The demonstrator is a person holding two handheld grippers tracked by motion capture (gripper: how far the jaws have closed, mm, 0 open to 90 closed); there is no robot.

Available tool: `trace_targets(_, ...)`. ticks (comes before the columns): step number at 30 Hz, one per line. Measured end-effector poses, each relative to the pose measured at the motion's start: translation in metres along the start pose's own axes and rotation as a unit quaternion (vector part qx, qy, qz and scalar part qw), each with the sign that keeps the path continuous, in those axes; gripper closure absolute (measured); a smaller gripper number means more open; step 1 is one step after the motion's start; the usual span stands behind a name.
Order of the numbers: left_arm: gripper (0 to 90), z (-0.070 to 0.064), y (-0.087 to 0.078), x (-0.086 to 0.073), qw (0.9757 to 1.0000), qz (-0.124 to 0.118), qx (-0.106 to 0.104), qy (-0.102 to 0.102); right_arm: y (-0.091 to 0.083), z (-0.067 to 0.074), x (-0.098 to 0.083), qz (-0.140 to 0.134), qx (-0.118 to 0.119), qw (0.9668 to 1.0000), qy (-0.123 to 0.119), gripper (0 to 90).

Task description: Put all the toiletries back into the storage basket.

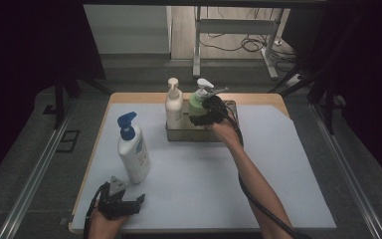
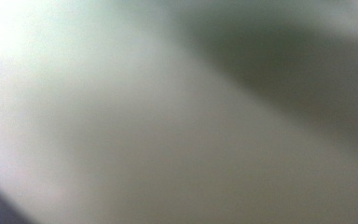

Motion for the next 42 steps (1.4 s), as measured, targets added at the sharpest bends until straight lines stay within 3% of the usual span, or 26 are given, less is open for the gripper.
trace_targets(8,10.7,0.0,0.0,0.0,1.0,0.0,0.0,0.0,-0.005,-0.001,-0.002,-0.016,0.01,0.9997,-0.016,3.1)
trace_targets(23,10.6,0.0,0.0,0.0,1.0,0.0,0.0,0.0,-0.026,-0.009,-0.018,-0.014,0.026,0.9995,-0.013,7.5)
trace_targets(32,10.7,0.0,0.0,0.0,1.0,-0.001,0.0,0.0,-0.04,-0.02,-0.026,-0.007,0.035,0.9994,-0.001,19.4)
trace_targets(38,10.6,0.0,0.0,0.0,1.0,-0.001,0.0,0.0,-0.043,-0.034,-0.034,-0.003,0.017,0.9996,0.025,34.7)
trace_targets(41,10.6,0.0,0.0,0.0,1.0,-0.001,0.001,0.0,-0.043,-0.042,-0.037,0.001,0.004,0.9997,0.023,47.2)
trace_targets(42,10.6,0.0,0.0,0.0,1.0,-0.001,0.001,0.0,-0.043,-0.042,-0.037,0.001,0.004,0.9997,0.023,47.2)
Point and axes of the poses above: each handheld gripper's, and its own axes: y roughly forward along the jaws, x roughly out of its top, z roughly to its left, the point moved 1 cm from there along y, roughly forward along the jaws, and after that the axes turned 15 degrees about -x, right-handed, at the moved point
